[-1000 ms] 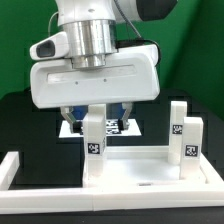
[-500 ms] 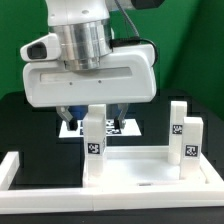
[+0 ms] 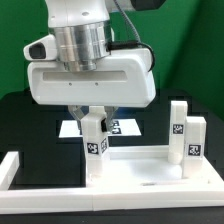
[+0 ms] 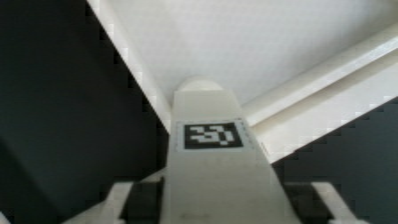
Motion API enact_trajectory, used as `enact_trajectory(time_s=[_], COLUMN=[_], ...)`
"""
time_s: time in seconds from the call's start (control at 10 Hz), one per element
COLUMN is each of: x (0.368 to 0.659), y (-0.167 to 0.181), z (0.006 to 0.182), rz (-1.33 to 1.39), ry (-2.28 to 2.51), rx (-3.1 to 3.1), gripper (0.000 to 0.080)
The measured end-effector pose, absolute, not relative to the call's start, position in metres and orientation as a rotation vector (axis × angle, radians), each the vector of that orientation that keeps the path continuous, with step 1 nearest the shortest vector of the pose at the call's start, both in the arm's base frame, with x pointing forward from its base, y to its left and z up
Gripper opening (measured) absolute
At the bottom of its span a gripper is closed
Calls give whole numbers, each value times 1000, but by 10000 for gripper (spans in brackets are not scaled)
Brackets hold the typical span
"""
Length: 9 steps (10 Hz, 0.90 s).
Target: Assemble desk
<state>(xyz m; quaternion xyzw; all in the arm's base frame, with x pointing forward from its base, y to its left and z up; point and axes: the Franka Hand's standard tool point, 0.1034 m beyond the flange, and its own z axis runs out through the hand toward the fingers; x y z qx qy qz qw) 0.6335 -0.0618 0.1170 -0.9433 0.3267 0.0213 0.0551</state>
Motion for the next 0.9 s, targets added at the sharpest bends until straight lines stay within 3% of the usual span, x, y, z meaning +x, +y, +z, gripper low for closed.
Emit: enact_trajectory(time_s=[0.5, 0.9], x=[638, 640], y=[-60, -52], z=[116, 115], rz=[61, 121], ry=[1964, 2299], rx=[-2268, -1869], gripper=[290, 290])
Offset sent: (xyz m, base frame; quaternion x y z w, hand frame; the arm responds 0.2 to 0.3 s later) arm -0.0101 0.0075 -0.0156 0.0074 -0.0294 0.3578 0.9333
